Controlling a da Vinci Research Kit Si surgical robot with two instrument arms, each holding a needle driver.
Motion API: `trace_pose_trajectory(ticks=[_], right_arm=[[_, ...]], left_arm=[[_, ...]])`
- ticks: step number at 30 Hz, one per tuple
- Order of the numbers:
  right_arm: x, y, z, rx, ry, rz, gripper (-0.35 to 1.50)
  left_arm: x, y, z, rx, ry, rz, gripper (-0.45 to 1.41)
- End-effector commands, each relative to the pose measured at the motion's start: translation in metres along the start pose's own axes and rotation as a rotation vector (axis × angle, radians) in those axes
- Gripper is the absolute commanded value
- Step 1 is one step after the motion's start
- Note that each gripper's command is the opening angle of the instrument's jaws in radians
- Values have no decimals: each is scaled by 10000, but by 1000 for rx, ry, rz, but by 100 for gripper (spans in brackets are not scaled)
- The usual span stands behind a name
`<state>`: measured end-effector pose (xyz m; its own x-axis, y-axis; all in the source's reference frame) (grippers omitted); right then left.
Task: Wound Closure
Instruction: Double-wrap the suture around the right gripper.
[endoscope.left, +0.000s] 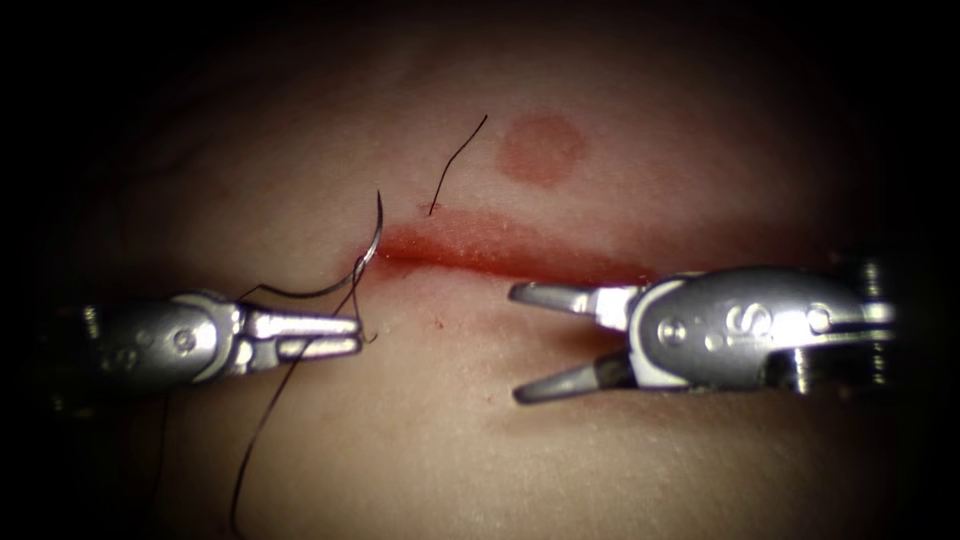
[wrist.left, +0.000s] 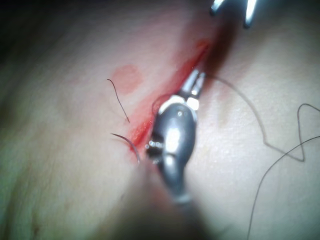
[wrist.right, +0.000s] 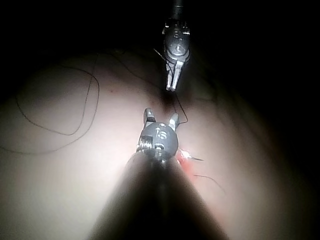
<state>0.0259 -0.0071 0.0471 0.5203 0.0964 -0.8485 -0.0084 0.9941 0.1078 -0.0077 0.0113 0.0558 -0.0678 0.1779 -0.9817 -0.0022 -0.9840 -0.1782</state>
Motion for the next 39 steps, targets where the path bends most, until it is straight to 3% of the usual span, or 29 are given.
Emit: trace_pose_trajectory(ticks=[1, 4, 15, 20, 27, 34, 39], right_arm=[[-1, 3, 9, -14, -13, 4, 44], [3, 15, 13, -25, -21, 22, -35], [14, 43, 53, -185, 56, 44, -35], [13, 46, 85, -189, 95, 31, -35], [14, 43, 136, -159, 118, 27, -35], [-4, 26, 187, -99, 91, 28, -35], [-20, 10, 206, -36, 77, 20, -11]], left_arm=[[-5, 2, 5, -2, 0, -4, -35], [6, 10, 1, -21, 13, -10, -35], [47, 14, -3, -52, 46, -28, -35], [58, 11, 0, -63, 61, -22, -35], [57, 9, 7, -78, 51, -21, -35], [58, 8, 7, -87, 52, -23, -35], [61, 3, 6, -90, 58, -30, -35]])
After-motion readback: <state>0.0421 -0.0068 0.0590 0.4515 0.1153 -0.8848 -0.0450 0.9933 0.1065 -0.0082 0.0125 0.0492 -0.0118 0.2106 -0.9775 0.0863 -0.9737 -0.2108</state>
